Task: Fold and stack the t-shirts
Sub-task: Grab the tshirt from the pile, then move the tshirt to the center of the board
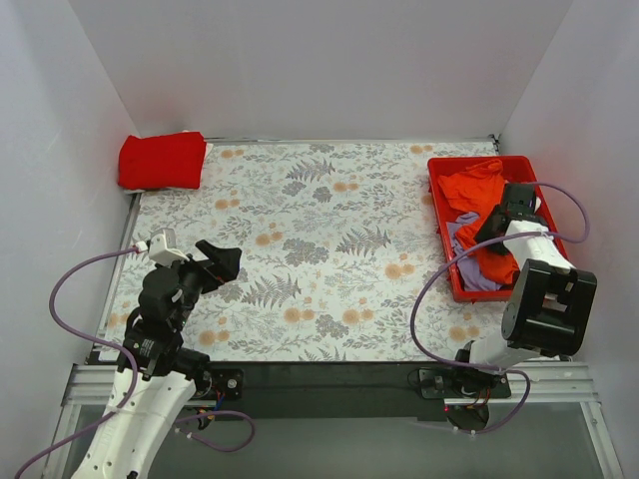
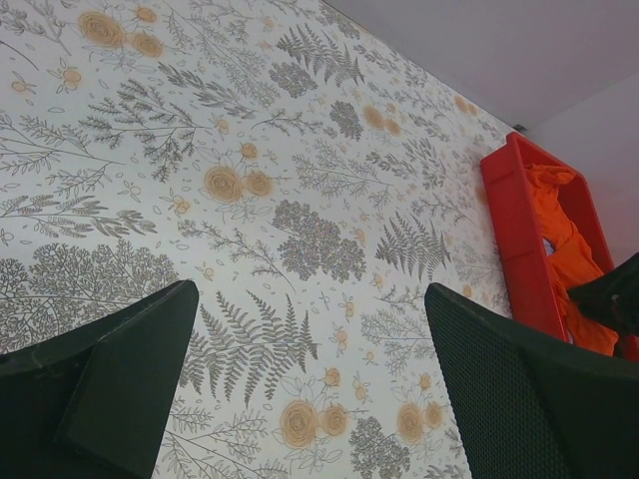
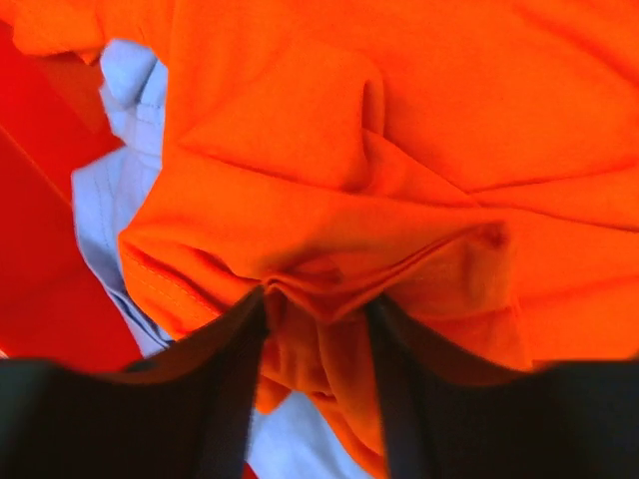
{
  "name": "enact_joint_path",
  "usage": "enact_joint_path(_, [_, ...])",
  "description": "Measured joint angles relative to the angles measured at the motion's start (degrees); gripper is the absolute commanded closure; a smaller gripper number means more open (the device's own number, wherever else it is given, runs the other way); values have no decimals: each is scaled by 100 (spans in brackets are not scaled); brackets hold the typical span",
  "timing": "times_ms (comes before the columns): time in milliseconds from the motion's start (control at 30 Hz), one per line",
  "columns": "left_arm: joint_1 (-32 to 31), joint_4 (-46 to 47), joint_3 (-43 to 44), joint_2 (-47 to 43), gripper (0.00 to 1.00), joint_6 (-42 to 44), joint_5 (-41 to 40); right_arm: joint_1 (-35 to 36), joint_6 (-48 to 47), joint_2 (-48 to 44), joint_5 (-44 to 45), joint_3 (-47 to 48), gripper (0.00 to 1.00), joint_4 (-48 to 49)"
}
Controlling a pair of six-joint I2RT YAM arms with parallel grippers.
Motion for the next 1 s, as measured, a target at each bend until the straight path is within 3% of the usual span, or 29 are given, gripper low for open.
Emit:
enact_joint_path(33, [-2,0,0,-2,3,0,0,0,-2,63,-76,0,70,42])
enact_joint_path(67, [-2,0,0,-2,3,0,0,-2,-22,79,-149,0,88,61])
enact_joint_path(167, [-4,0,0,-2,3,0,-2,-13,-39,-11,-354,0,99,120])
enact_joint_path(400, [-4,0,0,-4,3,0,-2,9,-149,-868,-675,415,99,-262])
enact_joint_path(600, [-4,0,0,9,4,0,0,153,-439,-1440,-1438,1585,99,-468])
enact_joint_path(700, [-4,-2,0,42,4,0,0,721,-610,-1377,-1707,2212,99,-590])
enact_joint_path(1000, [-28,-7,0,195,4,-2,-11,3748,-876,-254,-1880,4341,99,-887])
